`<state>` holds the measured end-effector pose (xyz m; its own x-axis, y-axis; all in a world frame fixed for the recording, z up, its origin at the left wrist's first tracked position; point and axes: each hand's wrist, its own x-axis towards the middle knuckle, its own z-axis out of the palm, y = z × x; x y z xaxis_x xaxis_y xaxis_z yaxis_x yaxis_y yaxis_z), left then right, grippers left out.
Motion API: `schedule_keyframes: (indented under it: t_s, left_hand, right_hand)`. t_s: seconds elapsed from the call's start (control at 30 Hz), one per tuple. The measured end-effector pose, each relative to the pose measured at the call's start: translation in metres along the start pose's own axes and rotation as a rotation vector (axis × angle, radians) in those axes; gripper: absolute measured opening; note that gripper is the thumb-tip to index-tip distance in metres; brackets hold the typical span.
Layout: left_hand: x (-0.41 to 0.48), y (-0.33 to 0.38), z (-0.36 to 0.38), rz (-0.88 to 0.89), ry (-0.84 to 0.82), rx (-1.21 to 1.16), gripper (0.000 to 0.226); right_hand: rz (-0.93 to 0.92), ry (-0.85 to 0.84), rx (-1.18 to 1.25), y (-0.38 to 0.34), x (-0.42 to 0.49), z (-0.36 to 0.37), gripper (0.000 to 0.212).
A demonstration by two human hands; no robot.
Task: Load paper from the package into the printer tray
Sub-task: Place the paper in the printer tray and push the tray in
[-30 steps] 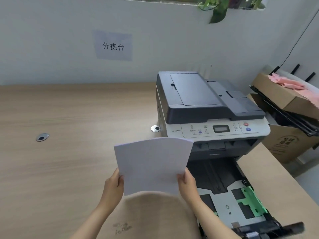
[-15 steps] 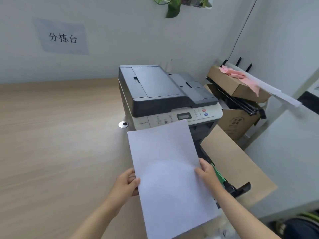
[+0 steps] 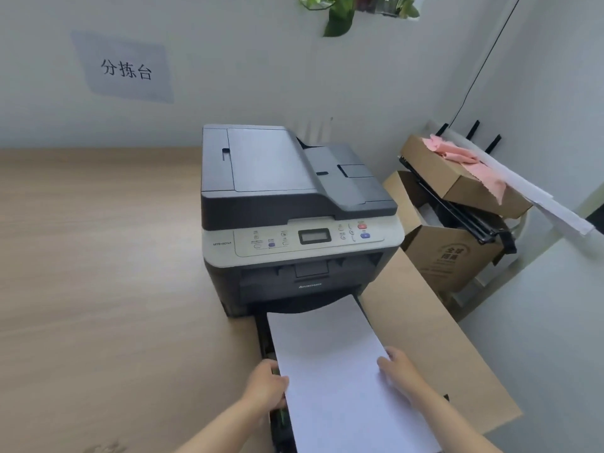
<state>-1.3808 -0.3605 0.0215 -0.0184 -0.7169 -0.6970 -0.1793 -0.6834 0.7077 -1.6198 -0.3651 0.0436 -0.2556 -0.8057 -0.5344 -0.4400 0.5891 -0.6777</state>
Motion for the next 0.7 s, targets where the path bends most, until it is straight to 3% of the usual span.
schedule_keyframes:
  t_s: [0.17,0.33,0.7]
  left_hand:
    - [0.021,0.005,0.015,-0.017,0.113,0.011,0.025]
    - [0.023,0.009,0.024,-0.002,0.162,-0.050,0.022]
    - [0.022,0.005,0.041,0.066,0.246,-0.062,0.032]
  right_hand:
    - [-0.023,-0.068,-0.064,-0.004,0.042,-0.006,0.037]
    - [-0.056,-0.111,-0.123,0.001,0.067,-0.003,0.016]
    - [-0.144,-0.029,-0.016,0.014,0.074,-0.008,0.019]
